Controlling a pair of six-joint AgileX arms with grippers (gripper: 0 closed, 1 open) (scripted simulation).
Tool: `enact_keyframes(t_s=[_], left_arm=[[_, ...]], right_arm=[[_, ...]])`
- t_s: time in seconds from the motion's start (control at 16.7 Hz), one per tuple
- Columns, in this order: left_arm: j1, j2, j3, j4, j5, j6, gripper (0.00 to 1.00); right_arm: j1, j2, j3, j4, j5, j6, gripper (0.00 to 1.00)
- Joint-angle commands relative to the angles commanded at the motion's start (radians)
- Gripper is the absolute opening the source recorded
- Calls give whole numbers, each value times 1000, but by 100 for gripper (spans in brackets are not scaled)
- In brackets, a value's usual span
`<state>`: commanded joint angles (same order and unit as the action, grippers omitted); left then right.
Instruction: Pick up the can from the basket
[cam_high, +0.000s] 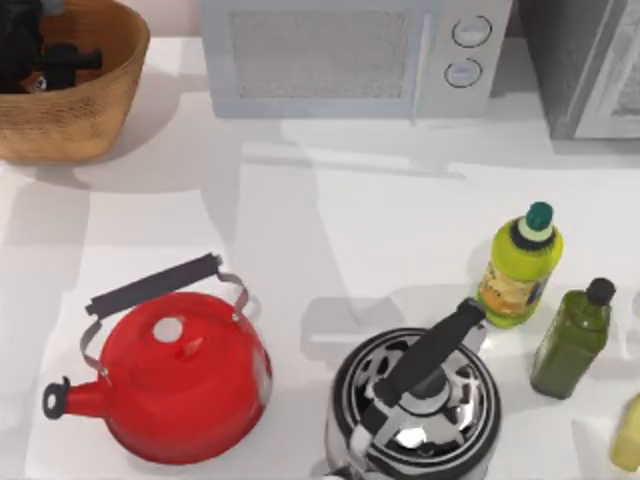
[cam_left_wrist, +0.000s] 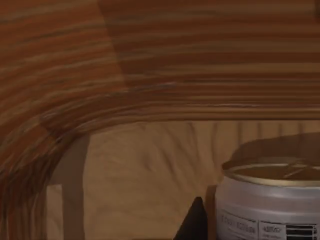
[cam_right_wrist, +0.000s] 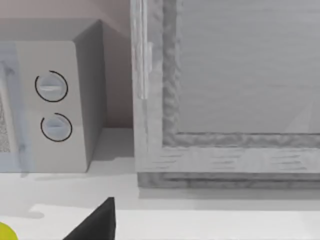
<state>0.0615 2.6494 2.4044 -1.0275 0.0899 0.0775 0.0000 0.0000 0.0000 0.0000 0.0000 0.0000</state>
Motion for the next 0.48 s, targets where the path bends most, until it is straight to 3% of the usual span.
enact_keyframes(t_s=[0.18,0.48], left_arm=[[0,0,0,0,0,0,2],[0,0,0,0,0,0,0]], right_arm=[[0,0,0,0,0,0,100],[0,0,0,0,0,0,100]])
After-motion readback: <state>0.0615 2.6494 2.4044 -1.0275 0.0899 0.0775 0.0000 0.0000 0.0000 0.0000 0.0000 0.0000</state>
